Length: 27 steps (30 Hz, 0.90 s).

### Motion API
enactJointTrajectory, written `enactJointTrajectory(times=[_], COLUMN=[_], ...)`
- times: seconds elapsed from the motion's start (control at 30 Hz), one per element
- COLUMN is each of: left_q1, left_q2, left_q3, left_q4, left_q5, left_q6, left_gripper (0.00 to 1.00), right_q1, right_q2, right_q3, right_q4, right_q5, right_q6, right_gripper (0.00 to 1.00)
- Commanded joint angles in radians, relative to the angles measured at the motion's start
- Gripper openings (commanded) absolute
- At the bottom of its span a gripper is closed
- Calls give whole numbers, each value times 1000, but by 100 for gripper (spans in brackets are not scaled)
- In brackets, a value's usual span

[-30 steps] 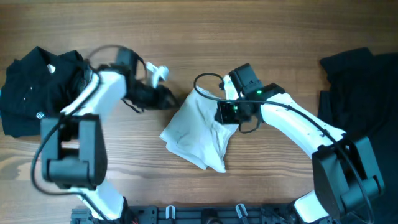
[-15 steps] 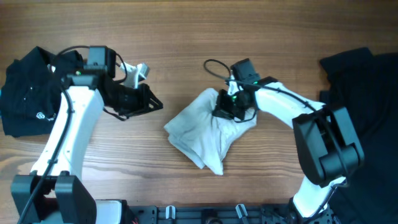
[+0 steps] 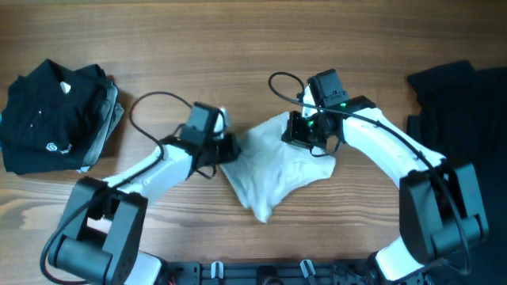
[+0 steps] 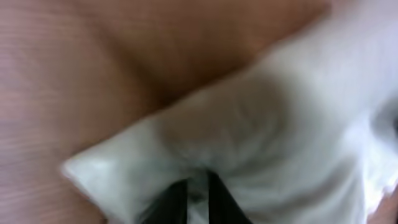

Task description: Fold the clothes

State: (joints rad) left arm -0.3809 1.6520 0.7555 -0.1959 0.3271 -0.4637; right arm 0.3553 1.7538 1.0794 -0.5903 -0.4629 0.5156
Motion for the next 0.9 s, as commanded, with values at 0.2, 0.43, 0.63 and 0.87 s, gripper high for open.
enactJointTrajectory(times=[0.2,0.43,0.63,0.87], left_q1=[233,232,205,29], left_q2=[-19,-68,-47,77], left_q3=[230,175,-41,-84], left_q4=[-103,-548,-351,-110], left_q5=[204,245,299,308], left_q6=[50,101,97,-63], left_gripper=[49,76,100,91], right_q1=[67,-30,-27,-27], right_q2=[-1,17,17,17], right_q3=[-110,-126,-126,-126], right_q4=[-18,78,74,73], right_q5=[125,7,-10,-40], right_q6=[200,170,138,139], right_gripper=[5,15,16,16])
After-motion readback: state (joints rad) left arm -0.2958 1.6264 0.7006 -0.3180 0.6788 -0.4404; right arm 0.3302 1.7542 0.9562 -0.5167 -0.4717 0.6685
